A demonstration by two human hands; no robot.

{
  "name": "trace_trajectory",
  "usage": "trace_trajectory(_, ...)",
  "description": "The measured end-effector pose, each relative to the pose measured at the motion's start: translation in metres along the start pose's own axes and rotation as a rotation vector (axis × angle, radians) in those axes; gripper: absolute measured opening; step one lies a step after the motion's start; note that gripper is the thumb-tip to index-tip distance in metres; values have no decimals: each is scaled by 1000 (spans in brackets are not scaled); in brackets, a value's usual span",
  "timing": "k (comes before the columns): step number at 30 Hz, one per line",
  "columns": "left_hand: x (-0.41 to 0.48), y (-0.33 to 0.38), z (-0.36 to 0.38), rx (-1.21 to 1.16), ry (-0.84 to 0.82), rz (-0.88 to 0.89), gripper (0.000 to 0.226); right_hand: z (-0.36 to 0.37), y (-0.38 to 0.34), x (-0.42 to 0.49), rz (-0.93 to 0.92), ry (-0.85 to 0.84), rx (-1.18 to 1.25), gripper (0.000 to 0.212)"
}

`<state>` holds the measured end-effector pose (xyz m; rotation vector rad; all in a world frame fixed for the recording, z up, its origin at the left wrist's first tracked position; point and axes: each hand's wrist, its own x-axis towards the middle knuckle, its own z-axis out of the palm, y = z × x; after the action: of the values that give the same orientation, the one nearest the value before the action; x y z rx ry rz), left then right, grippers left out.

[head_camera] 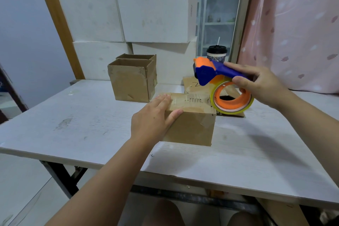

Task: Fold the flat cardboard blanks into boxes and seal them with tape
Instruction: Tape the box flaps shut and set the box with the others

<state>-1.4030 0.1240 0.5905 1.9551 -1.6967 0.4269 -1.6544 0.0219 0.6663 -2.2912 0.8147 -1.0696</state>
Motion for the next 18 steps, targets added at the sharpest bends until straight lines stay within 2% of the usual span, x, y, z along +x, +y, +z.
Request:
trace_trajectory(12, 1, -1, 0, 2, -16, 11, 87, 3, 13, -10, 25, 95, 121, 32)
trace_trajectory(18, 0, -1, -1, -12, -23, 13, 85, 7, 24, -19, 37, 132, 154, 36)
